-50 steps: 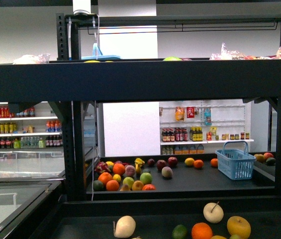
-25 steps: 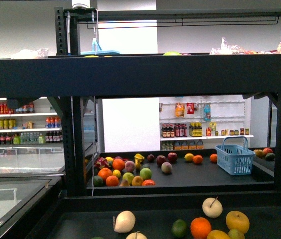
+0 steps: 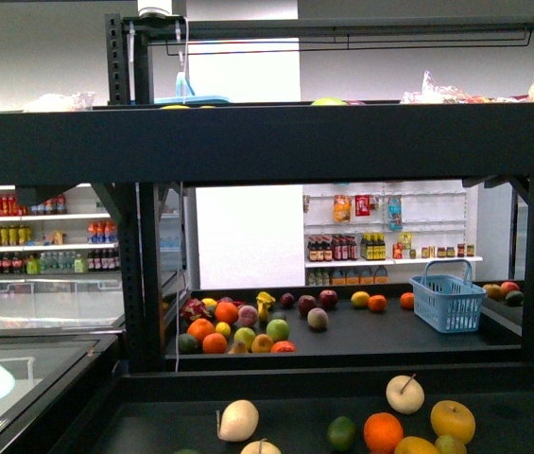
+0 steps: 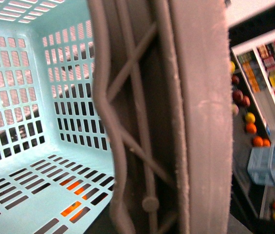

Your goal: Pick lemon from shelf

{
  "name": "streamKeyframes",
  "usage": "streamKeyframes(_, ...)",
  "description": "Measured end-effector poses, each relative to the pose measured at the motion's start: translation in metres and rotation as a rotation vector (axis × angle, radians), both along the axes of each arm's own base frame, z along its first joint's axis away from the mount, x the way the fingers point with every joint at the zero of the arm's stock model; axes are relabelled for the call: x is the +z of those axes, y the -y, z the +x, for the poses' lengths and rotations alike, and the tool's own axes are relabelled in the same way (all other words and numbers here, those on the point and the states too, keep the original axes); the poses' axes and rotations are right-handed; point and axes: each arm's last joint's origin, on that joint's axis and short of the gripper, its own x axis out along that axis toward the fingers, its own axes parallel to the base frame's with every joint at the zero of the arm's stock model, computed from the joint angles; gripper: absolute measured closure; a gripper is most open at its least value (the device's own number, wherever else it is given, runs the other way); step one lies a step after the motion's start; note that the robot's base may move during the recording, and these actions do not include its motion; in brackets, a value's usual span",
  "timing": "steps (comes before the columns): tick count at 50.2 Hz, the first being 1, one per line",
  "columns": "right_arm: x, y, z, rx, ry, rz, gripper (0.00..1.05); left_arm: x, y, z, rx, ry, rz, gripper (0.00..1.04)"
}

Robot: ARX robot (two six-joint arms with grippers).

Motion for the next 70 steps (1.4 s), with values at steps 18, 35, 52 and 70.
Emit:
streamKeyframes(18,0.000,0.000,0.000,0.000,0.000,0.000,0.08,0.015,0.090,-0.013,-0.400,0.039,0.095,0.89)
streamKeyframes(35,0.000,0.000,0.000,0.000,0.000,0.000,0.08,-0.002,0.149,-0.015,-0.605,0.019,0.137,0.90)
streamKeyframes(52,0.000,0.000,0.000,0.000,0.000,0.000,0.08,-0.024,0.197,-0.006,-0.801,-0.014,0.193,0.90)
streamKeyframes(70,0.000,0.000,0.000,0.000,0.000,0.000,0.08,-0.033,0.206,-0.001,-0.822,-0.019,0.233,0.90)
